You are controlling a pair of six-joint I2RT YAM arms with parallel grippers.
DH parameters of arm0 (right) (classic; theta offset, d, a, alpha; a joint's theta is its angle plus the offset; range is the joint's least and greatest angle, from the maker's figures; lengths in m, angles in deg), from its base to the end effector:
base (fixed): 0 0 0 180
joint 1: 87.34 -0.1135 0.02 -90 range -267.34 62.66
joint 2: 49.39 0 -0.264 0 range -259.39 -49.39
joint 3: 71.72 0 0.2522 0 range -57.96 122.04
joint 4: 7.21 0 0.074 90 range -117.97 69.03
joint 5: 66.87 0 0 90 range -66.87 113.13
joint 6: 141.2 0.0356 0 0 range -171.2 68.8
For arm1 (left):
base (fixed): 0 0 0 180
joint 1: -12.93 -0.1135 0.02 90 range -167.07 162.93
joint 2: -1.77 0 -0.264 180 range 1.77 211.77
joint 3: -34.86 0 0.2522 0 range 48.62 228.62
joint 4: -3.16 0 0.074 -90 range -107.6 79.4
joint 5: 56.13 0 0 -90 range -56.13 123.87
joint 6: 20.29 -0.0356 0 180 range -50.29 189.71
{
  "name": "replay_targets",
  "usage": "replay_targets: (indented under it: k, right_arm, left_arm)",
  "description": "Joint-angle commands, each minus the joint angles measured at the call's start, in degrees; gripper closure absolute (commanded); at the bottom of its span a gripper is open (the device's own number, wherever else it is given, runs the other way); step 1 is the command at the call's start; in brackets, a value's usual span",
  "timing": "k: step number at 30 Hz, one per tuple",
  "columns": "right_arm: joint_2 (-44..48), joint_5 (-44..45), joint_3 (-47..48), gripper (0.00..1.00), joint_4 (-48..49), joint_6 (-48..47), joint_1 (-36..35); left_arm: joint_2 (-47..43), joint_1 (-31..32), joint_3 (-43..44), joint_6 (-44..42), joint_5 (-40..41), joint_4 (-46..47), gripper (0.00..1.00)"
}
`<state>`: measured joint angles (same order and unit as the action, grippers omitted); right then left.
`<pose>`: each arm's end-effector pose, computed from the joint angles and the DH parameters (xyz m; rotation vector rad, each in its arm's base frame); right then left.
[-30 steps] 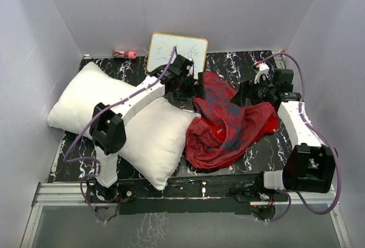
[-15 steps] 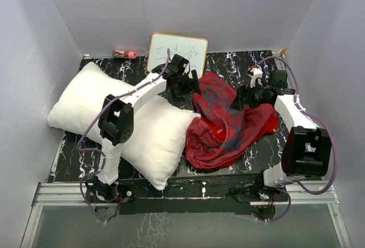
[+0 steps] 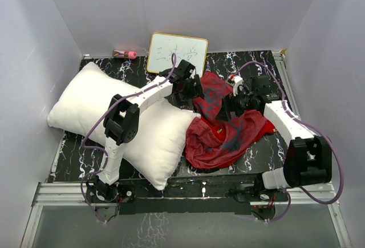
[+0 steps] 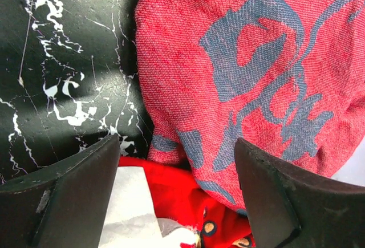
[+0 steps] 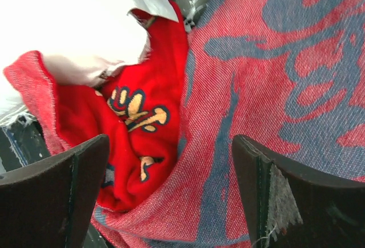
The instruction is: Put the pillow into the pillowcase
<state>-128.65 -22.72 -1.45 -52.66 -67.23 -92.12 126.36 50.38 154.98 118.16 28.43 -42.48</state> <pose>0.2743 0.0486 0.2531 -0.7251 2.2148 0.8994 0.3881 -0.3015 0.2272 -0.2044 2.5906 -0.7328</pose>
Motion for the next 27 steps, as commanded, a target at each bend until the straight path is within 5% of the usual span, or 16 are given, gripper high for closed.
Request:
replay_targets:
  k: [1, 10, 16, 18, 27]
  right_arm:
    - [-1.6, 7.8, 0.1, 0.11, 2.3, 2.1, -1.6]
    - [-7.9, 11.9, 2.2, 0.35, 2.8, 3.7, -4.4]
    - [-7.5, 9.6, 6.3, 0.82, -1.1, 1.3, -4.4]
    - [-5.0, 8.9, 9.5, 0.91, -1.1, 1.4, -3.4]
    - [-0.4, -1.8, 24.4, 0.92, 5.6, 8.0, 6.7]
  left_arm:
    - [0.1, -0.3, -1.3, 0.5, -0.1, 1.4, 0.23]
    - [0.6, -0.2, -1.4, -0.6, -1.4, 3.4, 0.24]
    - [-3.4, -0.4, 0.7, -5.9, -1.4, 4.6, 0.21]
    - [-6.8, -0.7, 0.6, -8.7, -0.1, 4.7, 0.19]
    - [-31.8, -1.4, -20.8, -13.7, 1.0, 15.7, 0.11]
